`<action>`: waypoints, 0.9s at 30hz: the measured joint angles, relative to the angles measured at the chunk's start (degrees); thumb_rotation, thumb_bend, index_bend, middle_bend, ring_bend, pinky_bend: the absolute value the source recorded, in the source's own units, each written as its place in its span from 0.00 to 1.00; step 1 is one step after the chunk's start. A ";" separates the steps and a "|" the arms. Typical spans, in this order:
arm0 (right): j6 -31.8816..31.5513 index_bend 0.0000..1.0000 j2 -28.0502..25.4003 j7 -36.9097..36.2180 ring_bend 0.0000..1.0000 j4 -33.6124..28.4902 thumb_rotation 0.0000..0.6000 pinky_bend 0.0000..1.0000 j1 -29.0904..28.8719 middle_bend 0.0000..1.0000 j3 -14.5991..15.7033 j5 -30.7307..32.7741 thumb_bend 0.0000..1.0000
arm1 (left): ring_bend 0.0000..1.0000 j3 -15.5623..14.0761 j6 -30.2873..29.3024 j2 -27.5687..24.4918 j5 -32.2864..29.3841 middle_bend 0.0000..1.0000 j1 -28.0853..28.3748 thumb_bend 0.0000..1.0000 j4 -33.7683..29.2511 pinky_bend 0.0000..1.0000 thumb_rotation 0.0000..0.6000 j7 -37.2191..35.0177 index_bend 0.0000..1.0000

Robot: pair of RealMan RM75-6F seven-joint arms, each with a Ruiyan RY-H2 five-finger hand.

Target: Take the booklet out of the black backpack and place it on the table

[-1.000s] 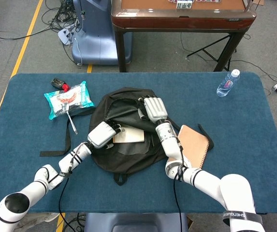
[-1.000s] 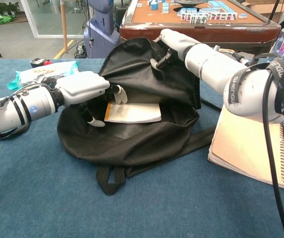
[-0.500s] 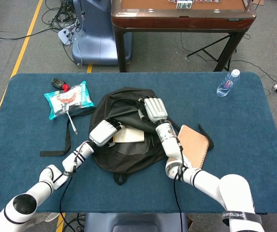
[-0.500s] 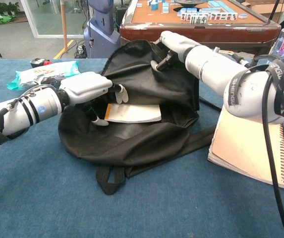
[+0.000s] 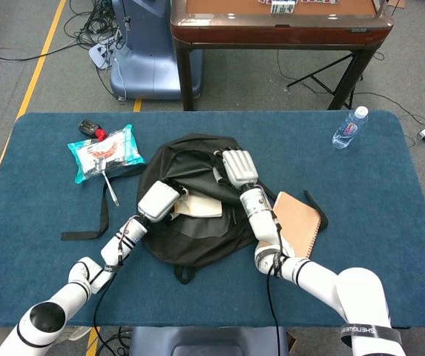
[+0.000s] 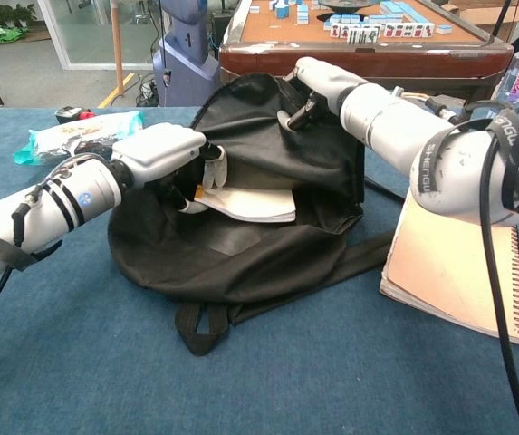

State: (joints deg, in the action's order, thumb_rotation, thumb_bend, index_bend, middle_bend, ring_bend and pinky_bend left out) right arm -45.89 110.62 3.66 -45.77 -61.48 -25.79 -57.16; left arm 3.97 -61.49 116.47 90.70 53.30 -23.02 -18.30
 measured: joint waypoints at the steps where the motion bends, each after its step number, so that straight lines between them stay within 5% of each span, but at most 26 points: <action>1: 0.03 0.62 -0.01 -0.01 0.27 0.06 1.00 0.24 -0.01 0.39 -0.05 0.05 0.46 | 0.52 0.15 -0.53 0.36 -0.19 0.56 -0.08 0.41 0.31 0.43 1.00 0.04 0.67; 15: 0.62 0.62 -0.31 -0.69 0.27 0.48 1.00 0.24 0.11 0.39 -0.53 0.78 0.45 | 0.54 0.90 -5.52 1.23 -1.47 0.60 -1.57 0.51 0.51 0.44 1.00 -1.58 0.72; 27: 0.85 0.62 -1.41 -2.60 0.27 -0.45 1.00 0.24 1.09 0.39 -0.46 0.54 0.45 | 0.54 2.55 -14.16 -3.82 -2.34 0.61 -4.49 0.51 -7.39 0.44 1.00 -3.63 0.73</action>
State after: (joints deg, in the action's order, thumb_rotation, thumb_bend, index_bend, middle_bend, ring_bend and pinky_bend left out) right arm -45.04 109.22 1.06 -46.22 -60.39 -26.25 -56.63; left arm 6.52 -75.66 112.65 88.36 48.81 -30.42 -21.93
